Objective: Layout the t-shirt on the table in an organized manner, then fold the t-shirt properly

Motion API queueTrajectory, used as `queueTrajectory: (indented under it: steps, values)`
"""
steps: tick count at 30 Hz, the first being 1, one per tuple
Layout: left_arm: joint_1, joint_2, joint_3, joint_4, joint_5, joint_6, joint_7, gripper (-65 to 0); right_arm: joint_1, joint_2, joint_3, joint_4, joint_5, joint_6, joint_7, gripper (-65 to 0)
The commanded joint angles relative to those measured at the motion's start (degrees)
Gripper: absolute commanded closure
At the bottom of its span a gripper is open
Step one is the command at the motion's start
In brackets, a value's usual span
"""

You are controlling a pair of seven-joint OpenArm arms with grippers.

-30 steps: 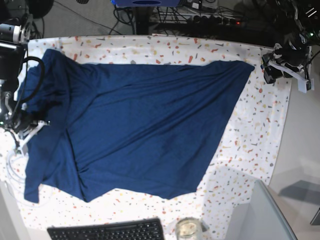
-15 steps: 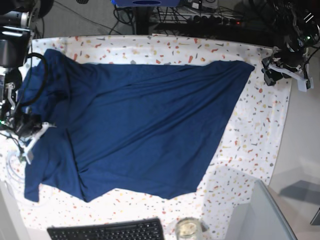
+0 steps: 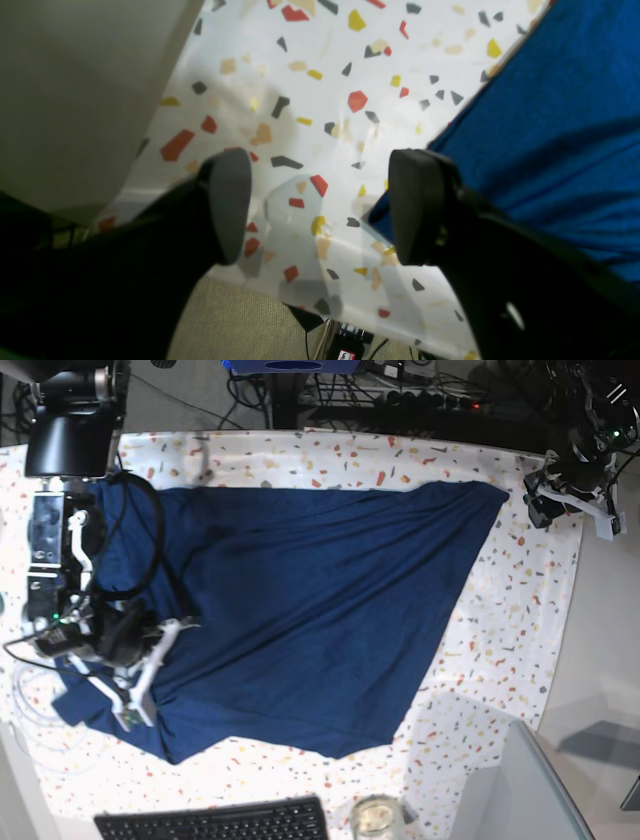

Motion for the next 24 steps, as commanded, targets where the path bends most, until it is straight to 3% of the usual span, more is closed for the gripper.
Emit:
queueTrajectory:
  steps: [1, 13, 21, 24]
  values:
    - [0.1, -0.8, -0.3, 1.1, -0.4, -0.2, -1.0, -41.0, 1.1, -0.9, -1.3, 2.1, 0.5, 0.1, 0.4, 0.0]
    - [0.1, -0.8, -0.3, 1.1, -0.4, -0.2, -1.0, -41.0, 4.2, -7.0, -18.7, 3.6, 0.5, 0.1, 0.5, 0.0]
    - [0.1, -0.7, -0.2, 1.2, -0.5, -0.2, -1.0, -41.0, 10.1, -9.6, -21.3, -14.4, 0.3, -0.4, 0.1, 0.0]
    - [0.2, -0.7, -0.2, 1.2, -0.4, -0.2, -1.0, -41.0, 9.3, -9.1, -21.2, -14.4, 0.3, -0.4, -0.5, -9.5]
